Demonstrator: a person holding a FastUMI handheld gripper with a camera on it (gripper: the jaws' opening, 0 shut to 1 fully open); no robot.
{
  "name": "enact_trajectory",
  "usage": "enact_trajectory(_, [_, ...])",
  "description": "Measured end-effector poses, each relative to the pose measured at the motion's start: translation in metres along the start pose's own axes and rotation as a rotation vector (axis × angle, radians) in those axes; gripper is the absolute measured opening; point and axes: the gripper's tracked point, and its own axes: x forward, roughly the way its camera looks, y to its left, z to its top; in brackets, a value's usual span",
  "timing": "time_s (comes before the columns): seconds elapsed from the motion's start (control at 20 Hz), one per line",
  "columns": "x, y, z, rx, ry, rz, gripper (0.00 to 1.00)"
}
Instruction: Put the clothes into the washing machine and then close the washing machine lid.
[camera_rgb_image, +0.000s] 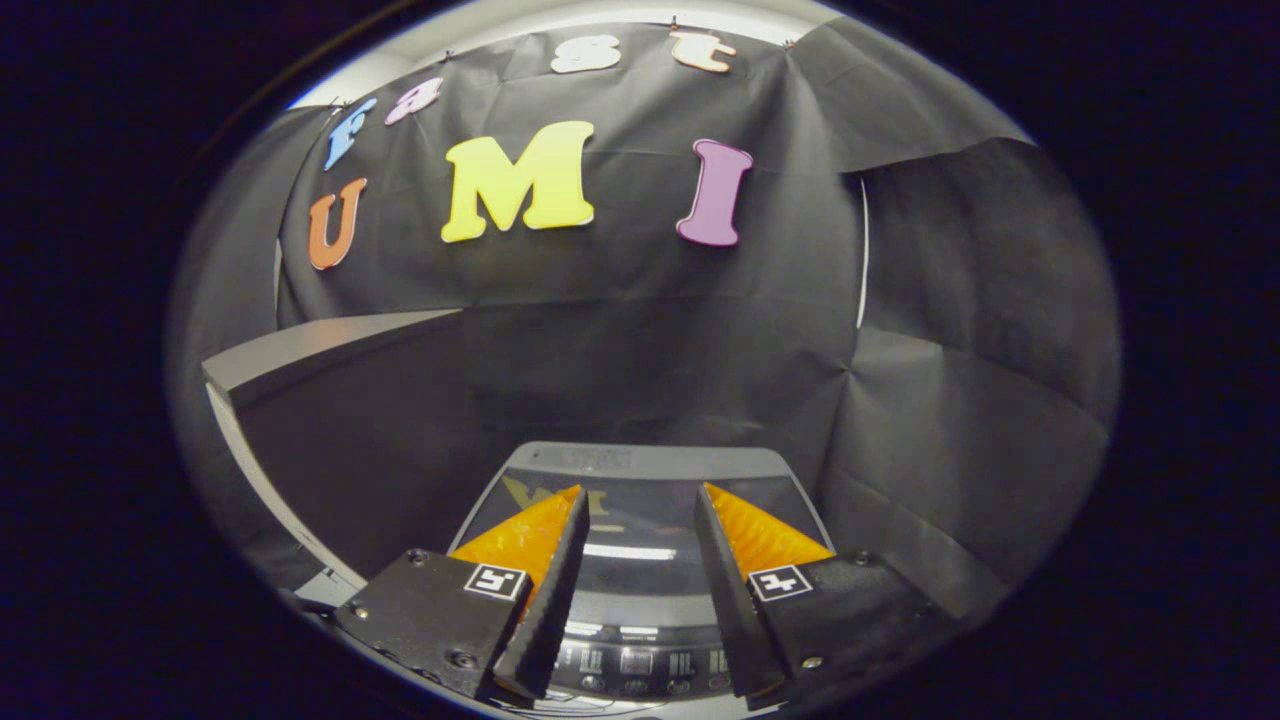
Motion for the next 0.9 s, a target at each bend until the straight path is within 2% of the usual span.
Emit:
enact_trajectory(0.25, [-0.086, 0.000, -0.046, 0.021, 0.048, -0.058, 0.68])
enact_trajectory(0.5, [-0.217, 0.016, -0.088, 0.042, 0.043, -0.145, 0.68])
enact_trajectory(0.65, [-0.295, 0.037, -0.098, 0.043, 0.025, -0.177, 0.68])
enact_trajectory(0.9, [-0.406, 0.066, -0.081, 0.023, -0.047, -0.151, 0.68])
